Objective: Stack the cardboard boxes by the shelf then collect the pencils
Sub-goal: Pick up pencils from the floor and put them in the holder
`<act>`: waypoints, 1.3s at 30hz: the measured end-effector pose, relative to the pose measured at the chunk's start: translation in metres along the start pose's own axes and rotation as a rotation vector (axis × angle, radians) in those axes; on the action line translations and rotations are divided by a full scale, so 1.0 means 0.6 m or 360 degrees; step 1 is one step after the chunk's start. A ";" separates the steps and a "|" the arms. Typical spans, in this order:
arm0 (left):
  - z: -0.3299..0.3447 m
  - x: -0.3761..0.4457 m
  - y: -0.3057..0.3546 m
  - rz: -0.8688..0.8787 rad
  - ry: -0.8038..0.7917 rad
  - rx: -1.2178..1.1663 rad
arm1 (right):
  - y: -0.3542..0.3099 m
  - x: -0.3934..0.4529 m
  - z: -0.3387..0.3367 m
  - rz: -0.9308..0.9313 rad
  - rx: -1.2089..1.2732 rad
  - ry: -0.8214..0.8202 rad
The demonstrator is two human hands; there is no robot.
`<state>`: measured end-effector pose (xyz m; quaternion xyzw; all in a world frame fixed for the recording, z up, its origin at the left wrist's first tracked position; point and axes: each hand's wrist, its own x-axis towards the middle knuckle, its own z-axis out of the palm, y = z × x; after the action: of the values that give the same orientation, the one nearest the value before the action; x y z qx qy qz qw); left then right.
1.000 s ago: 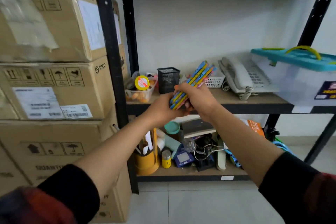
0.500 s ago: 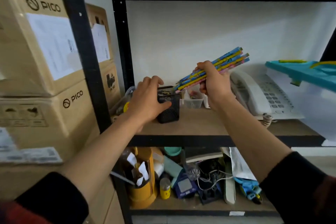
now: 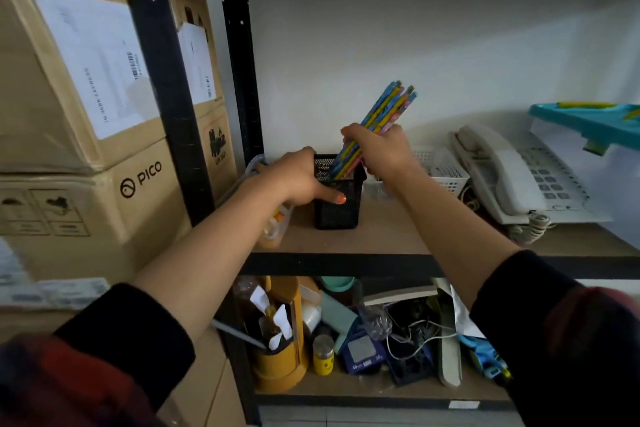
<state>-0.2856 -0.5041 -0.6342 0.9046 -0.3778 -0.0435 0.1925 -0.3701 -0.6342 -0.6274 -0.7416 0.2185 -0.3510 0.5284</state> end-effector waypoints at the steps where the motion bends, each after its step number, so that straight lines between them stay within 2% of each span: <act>1: -0.004 -0.002 0.000 0.0009 -0.0031 -0.0030 | 0.002 -0.002 0.001 0.0026 -0.0020 -0.0038; 6: -0.020 -0.014 0.004 0.0077 -0.0172 -0.0172 | 0.006 -0.016 0.001 0.0135 -0.0018 -0.0196; 15: -0.017 -0.016 0.001 0.0042 -0.0191 -0.0213 | 0.004 -0.034 -0.018 0.0179 0.0149 -0.0483; 22: -0.014 -0.022 0.008 0.0072 -0.0126 -0.0231 | 0.001 -0.036 -0.015 -0.0205 0.0397 -0.0024; 25: -0.014 -0.021 0.007 0.0069 -0.0148 -0.0259 | 0.001 -0.031 -0.007 -0.0392 0.0225 0.0018; 28: -0.014 -0.020 0.007 0.0077 -0.0142 -0.0259 | 0.005 -0.026 -0.004 -0.0290 0.0007 -0.0057; 32: -0.010 -0.018 0.004 0.0047 -0.0109 -0.0170 | 0.005 -0.028 -0.015 -0.0341 0.0070 -0.0097; 36: -0.003 -0.023 -0.001 0.0090 0.0068 0.0053 | 0.006 -0.047 -0.018 -0.0299 0.0319 0.0066; 39: -0.003 -0.046 0.009 0.0169 0.0337 0.0137 | 0.019 -0.055 -0.022 -0.0288 0.0283 0.0365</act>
<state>-0.3084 -0.4877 -0.6326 0.8902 -0.4043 0.0789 0.1945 -0.4010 -0.6235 -0.6451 -0.6636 0.1779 -0.4973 0.5298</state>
